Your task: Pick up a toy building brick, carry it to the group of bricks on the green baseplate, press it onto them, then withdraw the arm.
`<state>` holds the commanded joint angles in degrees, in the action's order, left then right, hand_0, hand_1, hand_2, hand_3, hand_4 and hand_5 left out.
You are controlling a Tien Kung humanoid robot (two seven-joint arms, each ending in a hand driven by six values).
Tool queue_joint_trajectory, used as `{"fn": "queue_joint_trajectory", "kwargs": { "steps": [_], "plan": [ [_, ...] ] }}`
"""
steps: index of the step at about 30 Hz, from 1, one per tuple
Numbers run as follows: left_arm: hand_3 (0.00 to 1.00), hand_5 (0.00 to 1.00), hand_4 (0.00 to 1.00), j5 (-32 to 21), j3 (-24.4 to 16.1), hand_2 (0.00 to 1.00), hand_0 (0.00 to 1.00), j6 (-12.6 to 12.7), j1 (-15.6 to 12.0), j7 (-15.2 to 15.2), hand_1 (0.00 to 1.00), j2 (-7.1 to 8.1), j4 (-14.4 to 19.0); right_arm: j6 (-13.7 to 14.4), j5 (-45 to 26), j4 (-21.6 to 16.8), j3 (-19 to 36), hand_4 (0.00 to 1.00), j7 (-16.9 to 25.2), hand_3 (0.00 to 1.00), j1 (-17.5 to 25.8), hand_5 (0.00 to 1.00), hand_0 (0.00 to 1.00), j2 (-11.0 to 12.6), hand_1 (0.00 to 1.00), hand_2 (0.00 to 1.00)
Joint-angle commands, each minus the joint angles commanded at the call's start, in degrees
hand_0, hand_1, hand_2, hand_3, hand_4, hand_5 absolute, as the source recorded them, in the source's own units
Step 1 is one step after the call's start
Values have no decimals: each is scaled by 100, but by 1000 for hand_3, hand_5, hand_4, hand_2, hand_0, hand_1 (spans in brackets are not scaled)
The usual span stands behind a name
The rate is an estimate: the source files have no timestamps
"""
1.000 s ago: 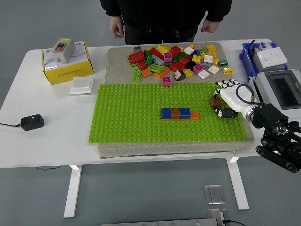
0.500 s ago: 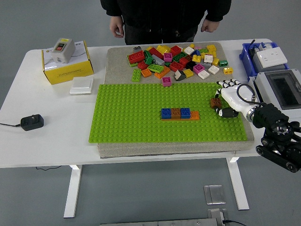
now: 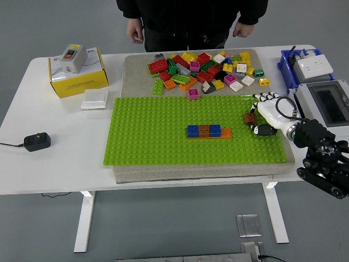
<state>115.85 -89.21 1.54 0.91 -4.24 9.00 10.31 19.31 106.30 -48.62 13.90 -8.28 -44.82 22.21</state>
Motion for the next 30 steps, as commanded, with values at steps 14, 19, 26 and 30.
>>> {"fn": "queue_joint_trajectory", "kwargs": {
  "steps": [14,19,26,30],
  "plan": [
    [658,750,280,41,-22,573,637,3,-11,7,599,-6,0,-7,-99,-55,50,542,-3,483,-70,454,998,17,998,998],
    [657,751,272,82,-64,573,637,1,-23,9,599,-12,0,-9,-223,-228,103,540,-58,482,-77,454,998,92,998,998],
    [655,751,266,274,-289,573,637,-16,-63,-5,599,-16,0,-91,-461,-1037,293,537,-312,483,-7,455,998,359,998,998],
    [655,756,265,330,-362,573,637,-22,-74,-13,599,-19,0,-83,-471,-1435,331,537,-367,484,94,455,998,387,998,998]
  ]
}}
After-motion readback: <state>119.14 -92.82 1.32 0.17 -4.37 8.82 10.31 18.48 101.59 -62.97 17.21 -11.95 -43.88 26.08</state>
